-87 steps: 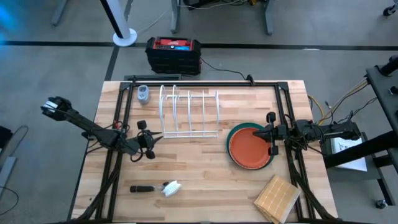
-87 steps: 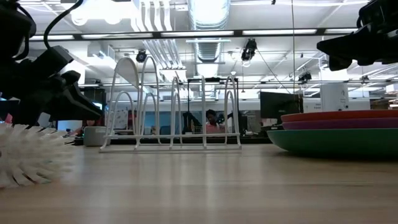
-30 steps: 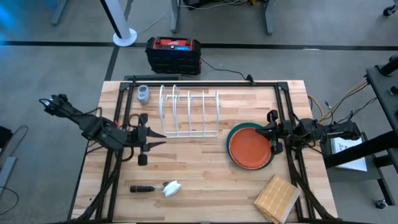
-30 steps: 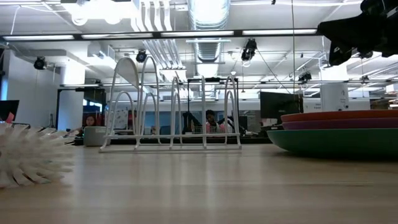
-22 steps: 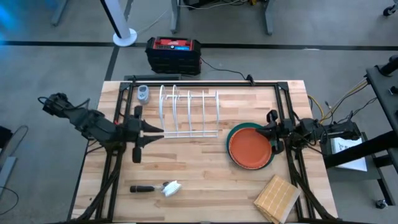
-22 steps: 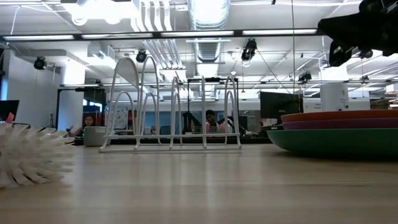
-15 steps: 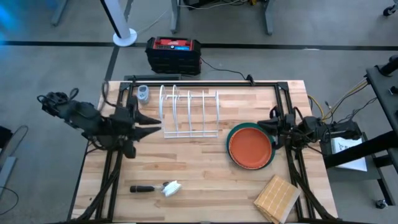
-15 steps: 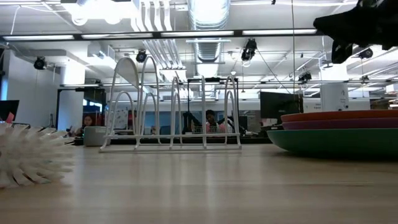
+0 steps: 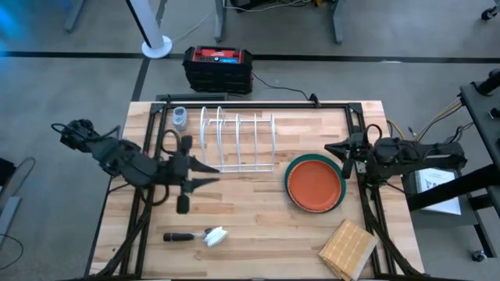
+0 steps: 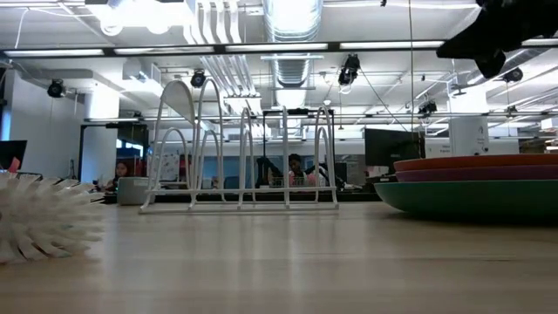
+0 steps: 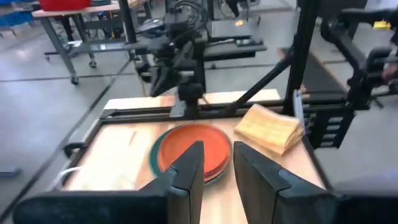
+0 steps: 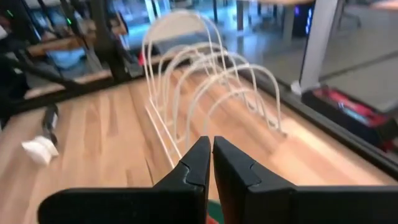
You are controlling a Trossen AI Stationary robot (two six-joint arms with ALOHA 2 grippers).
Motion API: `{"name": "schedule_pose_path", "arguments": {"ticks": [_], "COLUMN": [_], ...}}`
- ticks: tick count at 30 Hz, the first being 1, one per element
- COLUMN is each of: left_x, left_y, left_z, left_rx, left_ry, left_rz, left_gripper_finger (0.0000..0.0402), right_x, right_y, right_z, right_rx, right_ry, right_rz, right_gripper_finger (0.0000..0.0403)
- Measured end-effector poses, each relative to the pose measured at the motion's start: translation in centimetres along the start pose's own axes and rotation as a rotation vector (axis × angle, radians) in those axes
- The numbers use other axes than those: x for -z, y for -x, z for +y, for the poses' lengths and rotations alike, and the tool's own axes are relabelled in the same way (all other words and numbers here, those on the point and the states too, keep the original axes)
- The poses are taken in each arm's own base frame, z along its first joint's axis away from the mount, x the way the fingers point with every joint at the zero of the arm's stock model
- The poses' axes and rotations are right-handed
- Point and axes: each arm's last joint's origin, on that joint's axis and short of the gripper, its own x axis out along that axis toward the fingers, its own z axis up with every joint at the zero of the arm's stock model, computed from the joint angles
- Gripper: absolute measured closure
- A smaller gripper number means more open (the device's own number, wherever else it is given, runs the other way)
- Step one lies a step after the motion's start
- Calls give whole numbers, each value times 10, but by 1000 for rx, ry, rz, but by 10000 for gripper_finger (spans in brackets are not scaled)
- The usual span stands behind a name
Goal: Sort dishes
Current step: Put the orange plate into the dish rack
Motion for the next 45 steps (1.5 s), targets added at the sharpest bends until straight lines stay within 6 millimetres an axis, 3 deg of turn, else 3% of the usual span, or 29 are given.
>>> {"name": "schedule_pose_path", "arguments": {"ticks": [5,14,21,25,32,40,45], "left_x": [-1,25,75,102,127,143,150], "left_y": [-10,-34,-81,-111,-154,-218,-243], "left_z": [-6,-15,-37,-47,-46,-46,-36], "left_rx": [2,-161,-237,-385,-474,-422,-405], "left_ry": [43,76,35,90,343,400,444], "left_rz": [-22,69,185,155,110,176,210], "left_gripper_finger": [326,326,326,326,326,326,326], "right_x": [0,1,13,24,35,43,45], "right_y": [-7,-6,-3,0,5,0,-5], "right_z": [4,5,0,-4,-8,-6,-2], "right_rx": [44,69,131,193,250,261,245], "right_ry": [1,-108,-148,-186,-251,-296,-290], "right_rz": [154,354,456,532,636,742,818], "right_gripper_finger": [389,389,389,389,389,390,390]}}
